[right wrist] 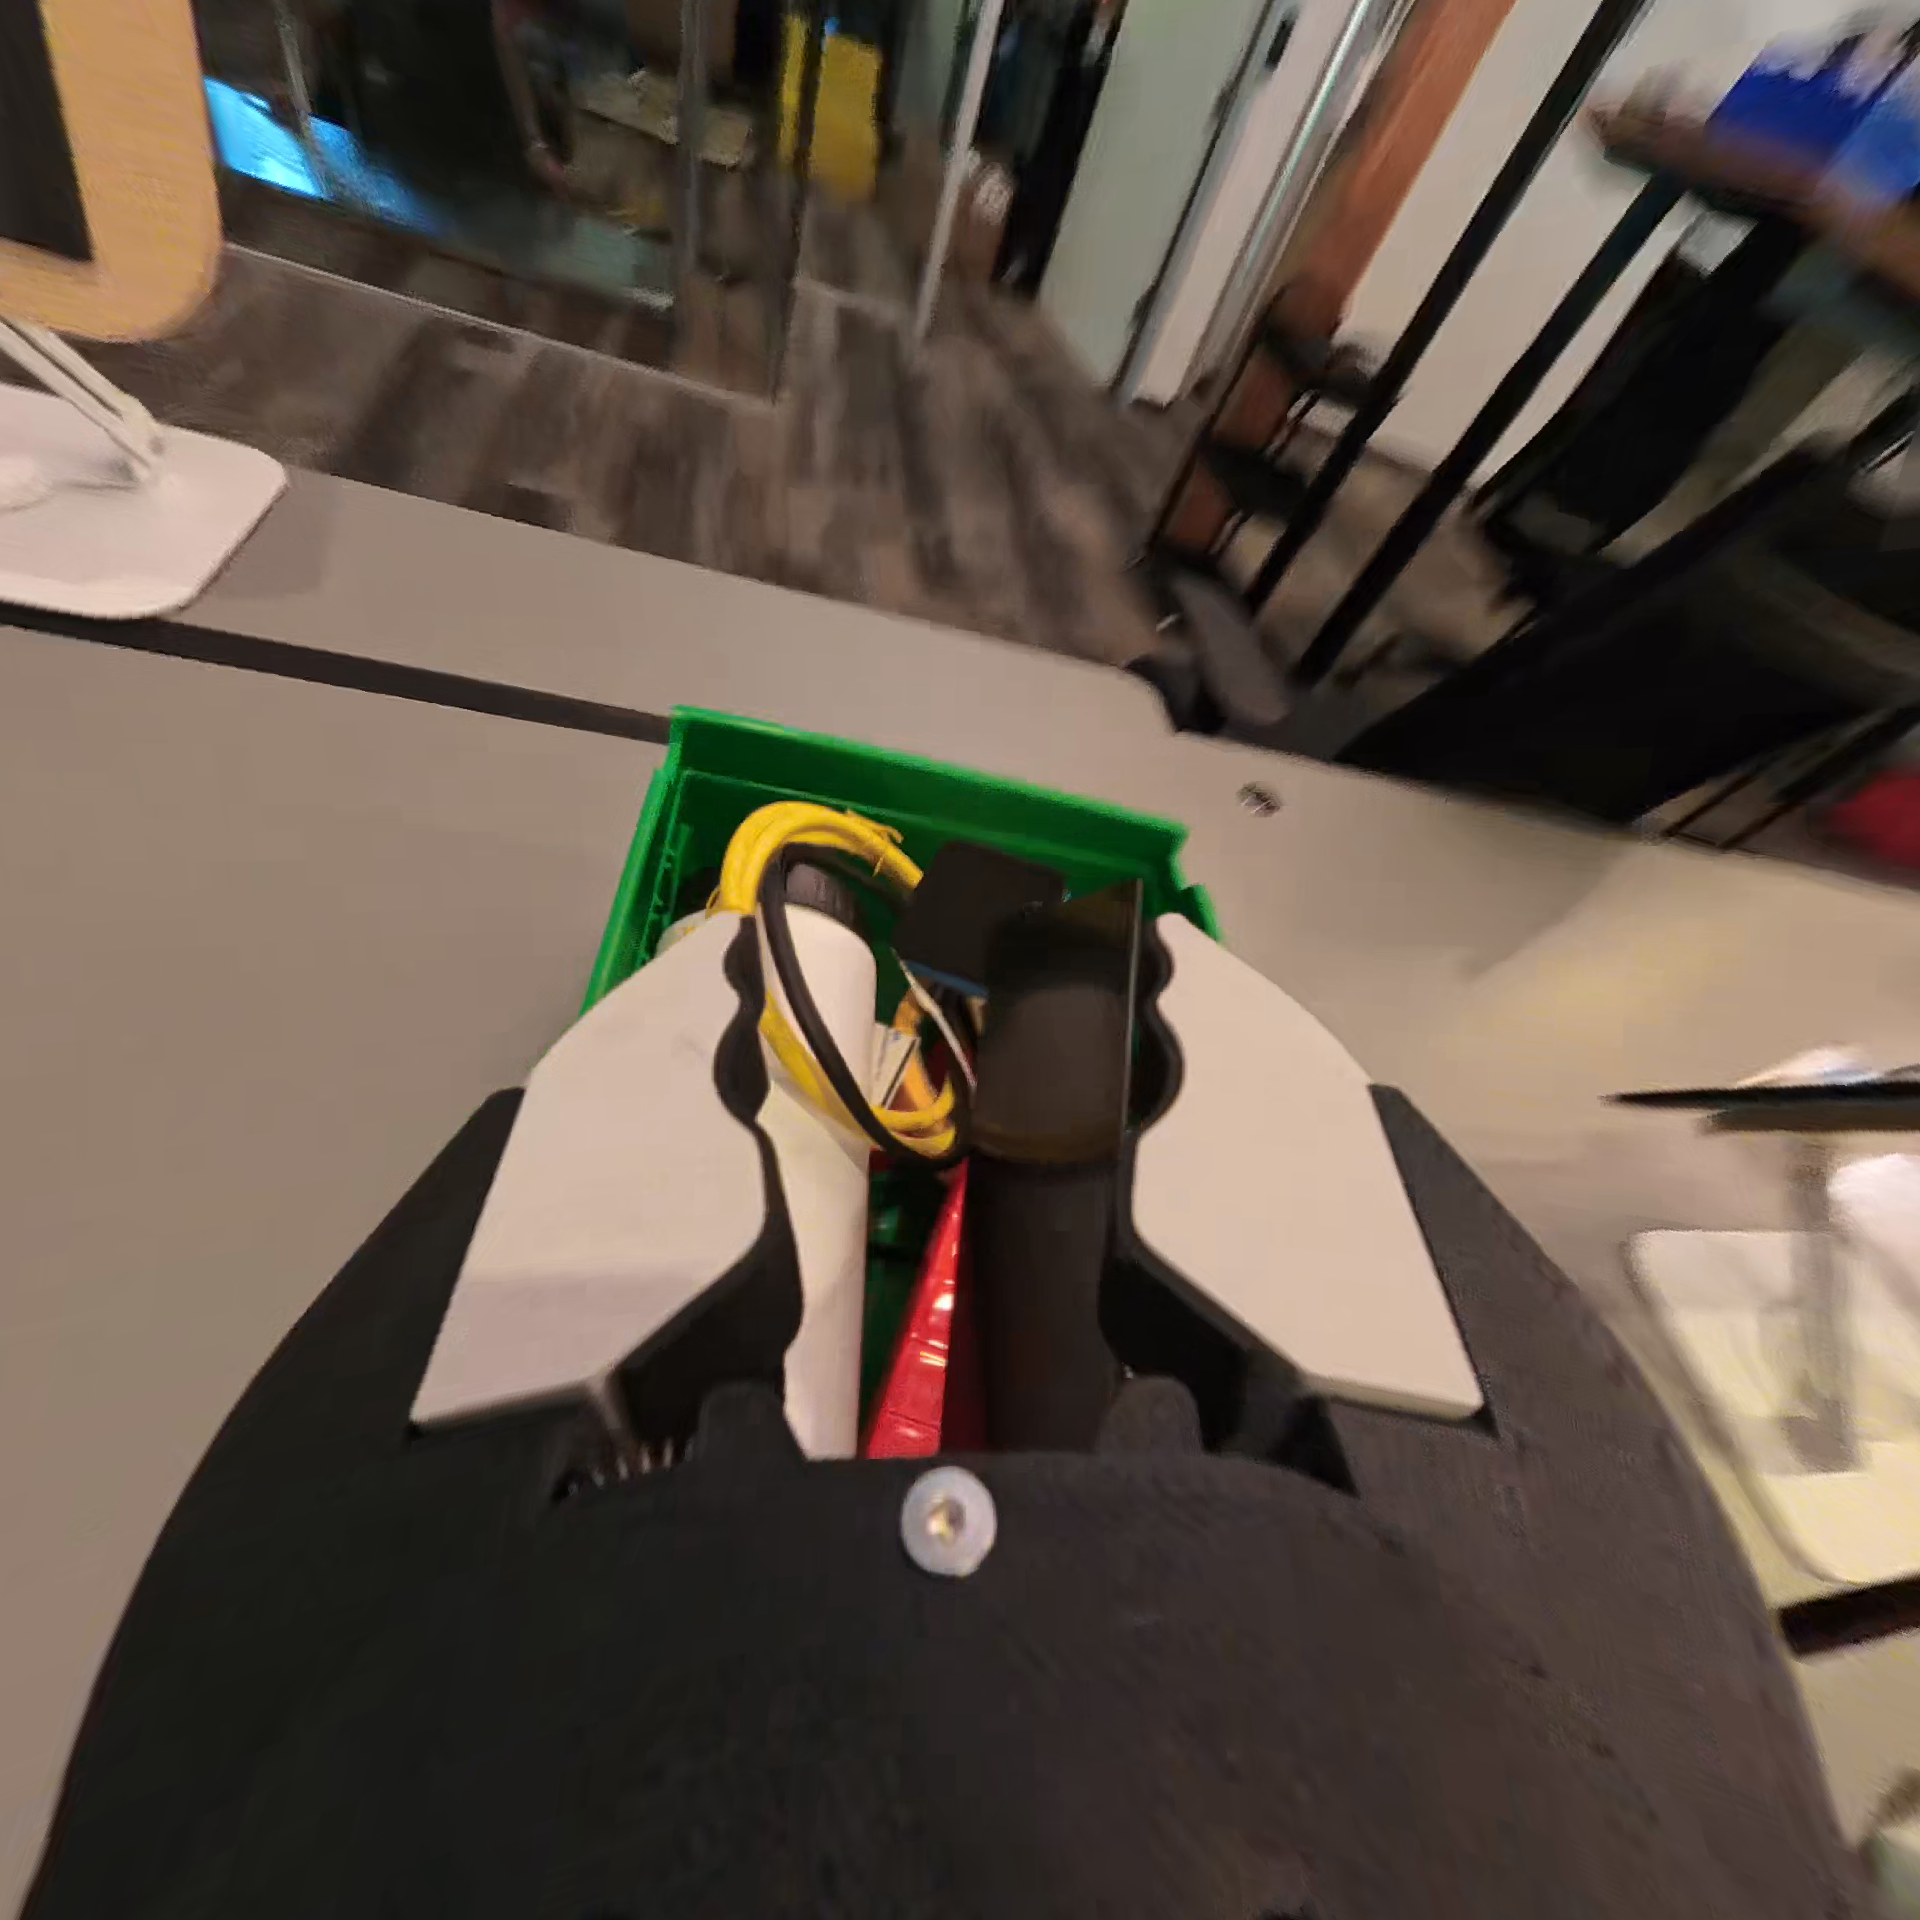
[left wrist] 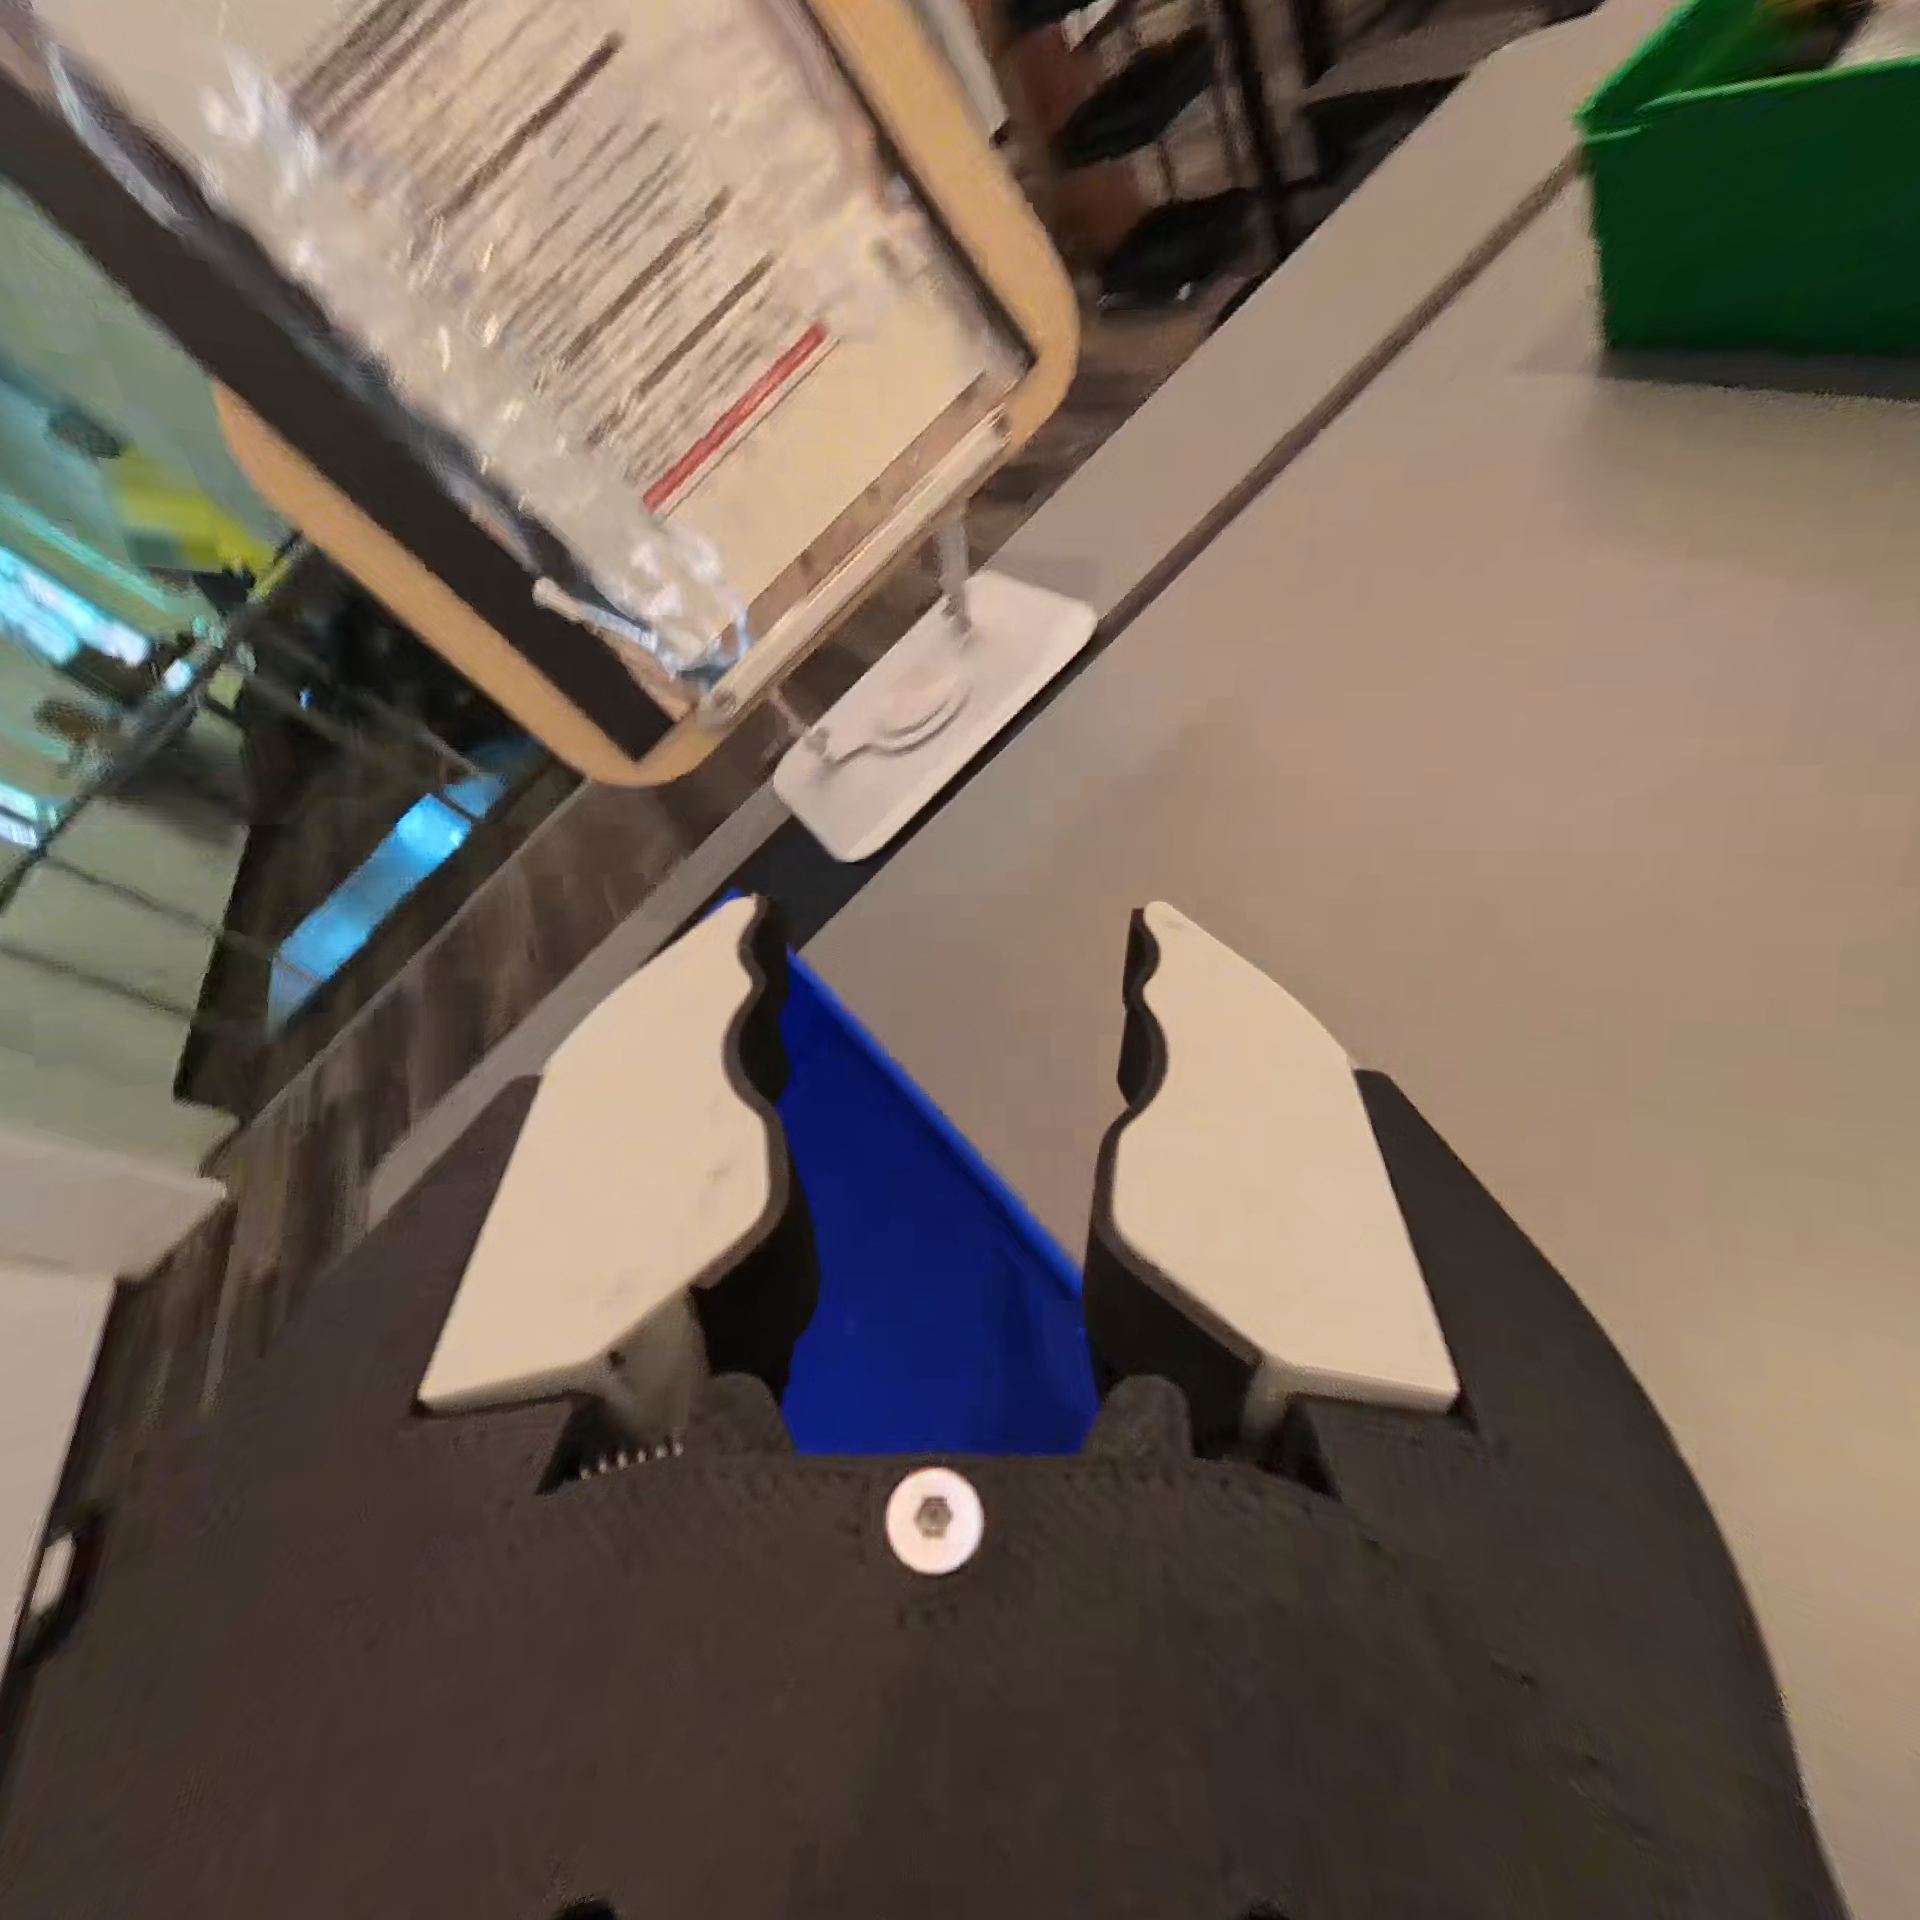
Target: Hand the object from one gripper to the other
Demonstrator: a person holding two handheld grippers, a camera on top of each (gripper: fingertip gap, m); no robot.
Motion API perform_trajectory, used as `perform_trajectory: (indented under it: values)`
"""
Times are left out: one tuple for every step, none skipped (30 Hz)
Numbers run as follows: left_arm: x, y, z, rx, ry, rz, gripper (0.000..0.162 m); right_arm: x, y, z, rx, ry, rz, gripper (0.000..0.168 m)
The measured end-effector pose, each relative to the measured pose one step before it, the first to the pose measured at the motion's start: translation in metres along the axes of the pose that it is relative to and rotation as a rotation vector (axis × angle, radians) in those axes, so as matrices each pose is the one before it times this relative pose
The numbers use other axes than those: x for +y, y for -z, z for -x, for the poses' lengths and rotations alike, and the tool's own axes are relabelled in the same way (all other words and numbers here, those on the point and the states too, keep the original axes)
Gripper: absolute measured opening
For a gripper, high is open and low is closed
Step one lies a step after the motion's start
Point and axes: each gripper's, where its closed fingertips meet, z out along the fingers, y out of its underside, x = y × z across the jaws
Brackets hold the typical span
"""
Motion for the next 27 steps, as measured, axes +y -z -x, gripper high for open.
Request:
perform_trajectory:
  values:
    - [0.00525, -0.00382, 0.00630, -0.0089, 0.0342, 0.0173, 0.063, -0.00582, 0.00739, 0.00682, 0.0341, 0.0649, -0.0299, 0.072]
    - [0.00368, -0.00324, 0.00447, -0.0067, 0.0227, 0.0117, 0.063, -0.00737, 0.00675, 0.00695, 0.0253, 0.0489, -0.0354, 0.075]
    - [0.00296, -0.00271, 0.00462, -0.0166, 0.0064, 0.0109, 0.063, -0.00918, 0.00605, 0.00703, 0.0159, 0.0284, -0.0415, 0.076]
    - [0.00260, -0.00214, 0.00488, -0.0269, -0.0086, 0.0103, 0.063, -0.01019, 0.00488, 0.00892, -0.0039, 0.0102, -0.0421, 0.076]
    - [0.00184, -0.00187, 0.00400, -0.0274, -0.0146, 0.0071, 0.063, -0.00954, 0.00346, 0.01169, -0.0292, -0.0031, -0.0310, 0.074]
    - [0.00133, -0.00164, 0.00251, -0.0203, -0.0131, 0.0048, 0.063, -0.00736, 0.00172, 0.01367, -0.0473, -0.0155, -0.0129, 0.069]
    - [0.00113, -0.00147, 0.00115, -0.0137, -0.0102, 0.0052, 0.063, -0.00703, 0.00022, 0.01352, -0.0479, -0.0267, -0.0095, 0.069]
    - [0.00129, -0.00146, 0.00030, -0.0079, -0.0077, 0.0062, 0.063, -0.00819, -0.00086, 0.01296, -0.0471, -0.0261, -0.0189, 0.069]
    - [0.00110, -0.00142, -0.00065, -0.0011, -0.0047, 0.0044, 0.063, -0.00840, -0.00150, 0.01230, -0.0440, -0.0171, -0.0237, 0.069]
    - [0.00114, -0.00142, -0.00088, 0.0006, -0.0024, 0.0050, 0.063, -0.00743, -0.00227, 0.00956, -0.0293, -0.0090, -0.0194, 0.069]
    - [0.00123, -0.00138, -0.00045, -0.0011, -0.0030, 0.0060, 0.063, -0.00642, -0.00245, 0.00658, -0.0130, -0.0012, -0.0148, 0.069]
    - [0.00101, -0.00115, 0.00024, -0.0036, -0.0037, 0.0045, 0.063, -0.00604, -0.00273, 0.00525, -0.0062, 0.0049, -0.0161, 0.070]
    - [0.00095, -0.00097, 0.00067, -0.0054, -0.0034, 0.0042, 0.063, -0.00536, -0.00287, 0.00456, -0.0048, 0.0064, -0.0180, 0.070]
    - [0.00094, -0.00083, 0.00054, -0.0030, -0.0048, 0.0041, 0.063, -0.00416, -0.00334, 0.00338, -0.0007, 0.0049, -0.0182, 0.070]
    - [0.00069, -0.00062, 0.00074, -0.0029, -0.0021, 0.0029, 0.063, -0.00208, -0.00380, 0.00255, 0.0020, -0.0003, -0.0164, 0.069]
    - [0.00064, -0.00056, 0.00083, -0.0024, 0.0005, 0.0021, 0.063, 0.00026, -0.00433, 0.00319, -0.0031, -0.0089, -0.0146, 0.070]
    - [0.00069, -0.00048, 0.00073, -0.0005, 0.0015, 0.0033, 0.063, 0.00310, -0.00451, 0.00516, -0.0155, -0.0153, -0.0080, 0.070]
    - [0.00082, -0.00058, 0.00078, -0.0008, 0.0019, 0.0034, 0.064, 0.00636, -0.00457, 0.00671, -0.0258, -0.0144, 0.0042, 0.070]
    - [0.00054, -0.00046, 0.00143, -0.0041, 0.0030, 0.0019, 0.064, 0.00919, -0.00430, 0.00658, -0.0252, -0.0058, 0.0150, 0.069]
    - [0.00044, -0.00045, 0.00143, -0.0062, 0.0010, 0.0013, 0.063, 0.01078, -0.00411, 0.00476, -0.0137, 0.0054, 0.0170, 0.069]
    - [0.00054, -0.00029, 0.00126, -0.0067, -0.0037, 0.0020, 0.063, 0.01110, -0.00367, 0.00316, -0.0022, 0.0149, 0.0139, 0.069]
    - [0.00067, -0.00045, 0.00142, -0.0077, -0.0052, 0.0031, 0.064, 0.01096, -0.00329, 0.00249, 0.0029, 0.0202, 0.0133, 0.068]
    - [0.00120, -0.00034, 0.00129, -0.0058, -0.0063, 0.0051, 0.064, 0.01075, -0.00300, 0.00240, 0.0038, 0.0248, 0.0148, 0.067]
    - [0.00188, -0.00020, 0.00270, -0.0074, -0.0090, 0.0086, 0.064, 0.01012, -0.00311, 0.00193, 0.0061, 0.0294, 0.0192, 0.065]
    - [0.00268, 0.00024, 0.00561, -0.0125, -0.0081, 0.0106, 0.063, 0.00947, -0.00305, 0.00121, 0.0075, 0.0340, 0.0273, 0.064]
    - [0.00358, 0.00074, 0.00949, -0.0179, 0.0008, 0.0121, 0.063, 0.00814, -0.00238, -0.00043, 0.0126, 0.0381, 0.0331, 0.064]
    - [0.00539, 0.00103, 0.01305, -0.0173, 0.0188, 0.0183, 0.063, 0.00553, -0.00048, -0.00357, 0.0260, 0.0375, 0.0298, 0.064]
